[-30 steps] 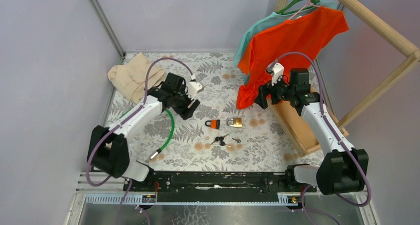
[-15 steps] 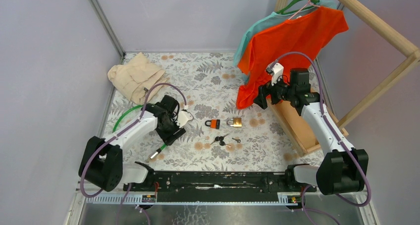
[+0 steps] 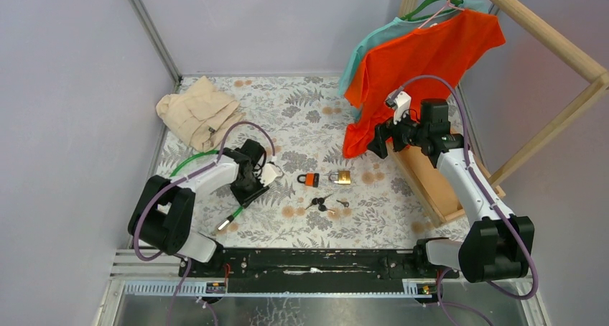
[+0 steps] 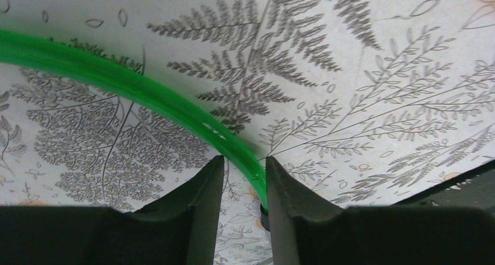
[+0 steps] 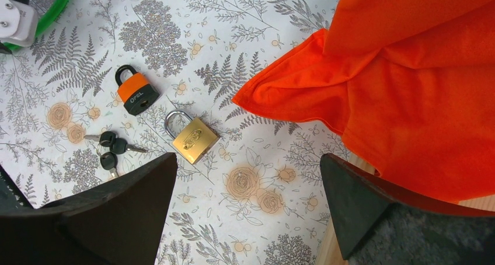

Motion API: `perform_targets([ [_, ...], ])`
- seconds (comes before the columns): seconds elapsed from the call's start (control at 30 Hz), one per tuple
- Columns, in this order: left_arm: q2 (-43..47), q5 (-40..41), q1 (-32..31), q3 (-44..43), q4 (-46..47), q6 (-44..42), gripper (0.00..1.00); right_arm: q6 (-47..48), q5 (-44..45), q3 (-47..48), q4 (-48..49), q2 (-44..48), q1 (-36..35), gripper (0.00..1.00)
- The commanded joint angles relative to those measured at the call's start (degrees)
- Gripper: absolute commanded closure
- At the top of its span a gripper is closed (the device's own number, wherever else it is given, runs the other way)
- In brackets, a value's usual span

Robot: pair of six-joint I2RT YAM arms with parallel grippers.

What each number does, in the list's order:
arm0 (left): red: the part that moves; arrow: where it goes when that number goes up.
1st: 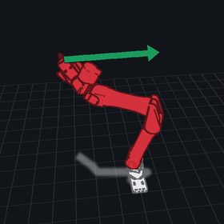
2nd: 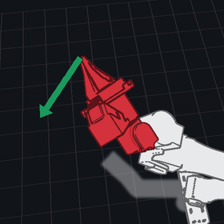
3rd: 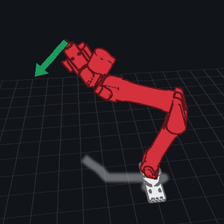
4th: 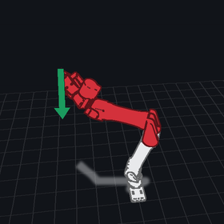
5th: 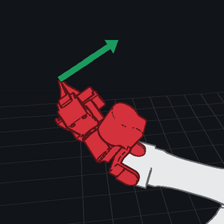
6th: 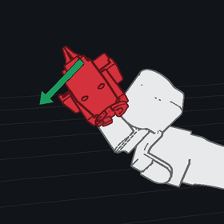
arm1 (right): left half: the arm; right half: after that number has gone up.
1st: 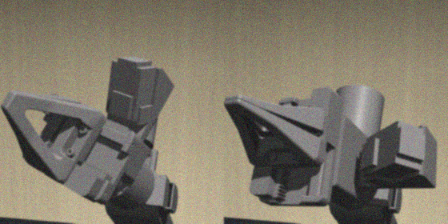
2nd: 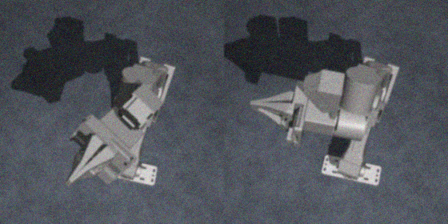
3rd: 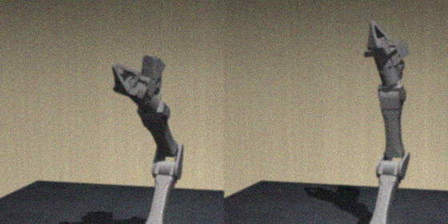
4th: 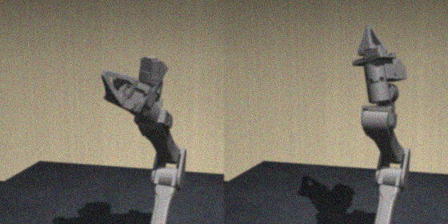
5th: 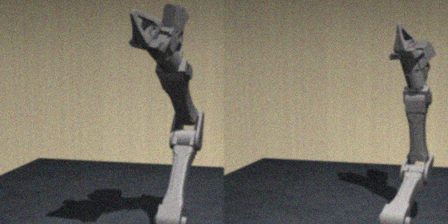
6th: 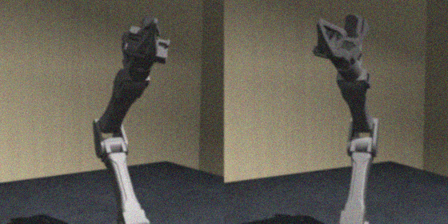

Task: Lock with the key
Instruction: Adjust the lock at the center of the board.

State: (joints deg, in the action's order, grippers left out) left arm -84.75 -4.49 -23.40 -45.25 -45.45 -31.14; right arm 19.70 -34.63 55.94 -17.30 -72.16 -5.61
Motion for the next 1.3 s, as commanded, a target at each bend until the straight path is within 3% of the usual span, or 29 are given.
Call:
perform_targets([
  [0.0,1.31,-4.01,-1.86,-0.49,0.36,-2.93,0.64,0.76,-2.01,0.04,1.03,0.19,0.33,0.01],
  [0.13,2.23,-3.17,-6.49,1.74,0.44,-4.21,0.74,0.75,-2.19,0.09,0.8,0.2,0.33,0.01],
  [0.3,2.59,-0.04,-11.8,3.07,-0.14,-5.02,0.8,0.81,-2.52,0.1,0.77,0.37,0.4,0.01],
  [0.57,7.38,-1.79,-17.84,4.57,-3.73,-8.89,0.82,0.9,-3.24,0.03,0.58,-0.46,0.49,0.01],
  [0.7,9.8,1.94,-20.06,6.92,-7.5,-13.78,0.81,0.95,-3.31,0.05,0.53,-0.94,0.42,0.01],
  [0.77,10.76,5.29,-20.14,8.08,-8.77,-16.4,0.79,0.94,-3.49,0.12,0.48,-1.26,0.39,0.01],
  [0.9,11.7,5.85,-20.11,6.53,-9.09,-16.65,0.64,0.92,-3.6,0.13,0.46,-1.65,0.42,0.01],
  [1.13,8.99,-3.36,-18.95,-0.87,-1.7,-5.15,0.42,0.88,-4.17,0.16,0.29,-2.02,0.47,0.01],
  [1.27,4.06,-3.26,-16.85,-2.99,3.06,1.84,0.38,0.82,-4.43,0.22,0.3,-2.02,0.43,0.01],
])
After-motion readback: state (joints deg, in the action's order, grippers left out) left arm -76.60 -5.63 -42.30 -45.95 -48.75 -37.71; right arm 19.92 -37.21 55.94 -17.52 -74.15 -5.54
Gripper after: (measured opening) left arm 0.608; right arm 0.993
